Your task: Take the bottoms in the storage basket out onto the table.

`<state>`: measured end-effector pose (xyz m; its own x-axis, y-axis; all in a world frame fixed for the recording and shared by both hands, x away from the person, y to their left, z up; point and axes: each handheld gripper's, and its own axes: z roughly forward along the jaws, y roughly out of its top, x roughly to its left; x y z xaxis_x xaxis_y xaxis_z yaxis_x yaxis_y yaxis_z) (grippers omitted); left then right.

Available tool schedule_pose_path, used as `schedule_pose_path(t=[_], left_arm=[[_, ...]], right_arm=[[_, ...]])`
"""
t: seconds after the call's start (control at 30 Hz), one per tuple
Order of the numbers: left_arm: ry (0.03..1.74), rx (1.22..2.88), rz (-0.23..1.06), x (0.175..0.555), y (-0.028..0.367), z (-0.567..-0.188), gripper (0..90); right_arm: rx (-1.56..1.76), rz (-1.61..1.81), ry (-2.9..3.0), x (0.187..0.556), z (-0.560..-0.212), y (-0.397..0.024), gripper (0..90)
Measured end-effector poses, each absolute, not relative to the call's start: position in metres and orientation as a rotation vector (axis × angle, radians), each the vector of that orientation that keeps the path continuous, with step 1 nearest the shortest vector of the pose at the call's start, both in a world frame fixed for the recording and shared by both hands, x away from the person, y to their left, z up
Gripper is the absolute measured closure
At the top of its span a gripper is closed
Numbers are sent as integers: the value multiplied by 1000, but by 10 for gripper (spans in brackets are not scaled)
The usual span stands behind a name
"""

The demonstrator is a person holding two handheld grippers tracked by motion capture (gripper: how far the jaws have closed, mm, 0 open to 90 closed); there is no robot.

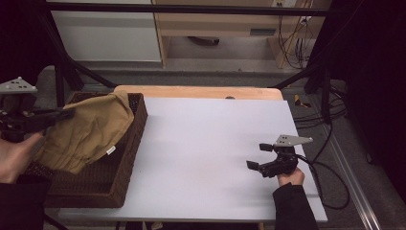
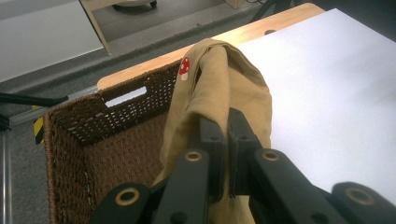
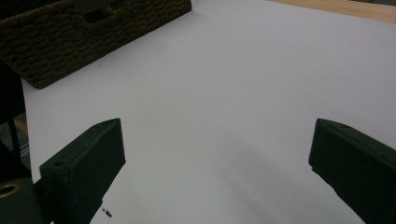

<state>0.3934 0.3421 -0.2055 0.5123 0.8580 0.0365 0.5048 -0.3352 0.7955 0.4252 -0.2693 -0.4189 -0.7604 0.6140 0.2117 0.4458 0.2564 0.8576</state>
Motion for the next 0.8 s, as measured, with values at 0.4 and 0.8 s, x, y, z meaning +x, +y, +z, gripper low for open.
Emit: schedule_pose_path(t=[0.4, 0.8], left_arm=[[1075, 1999, 598, 392, 333, -198, 870], [1042, 2005, 607, 392, 321, -190, 870]], right_arm=[[1004, 1518, 2354, 425, -419, -269, 43], [1004, 1518, 2354, 425, -419, -269, 43]])
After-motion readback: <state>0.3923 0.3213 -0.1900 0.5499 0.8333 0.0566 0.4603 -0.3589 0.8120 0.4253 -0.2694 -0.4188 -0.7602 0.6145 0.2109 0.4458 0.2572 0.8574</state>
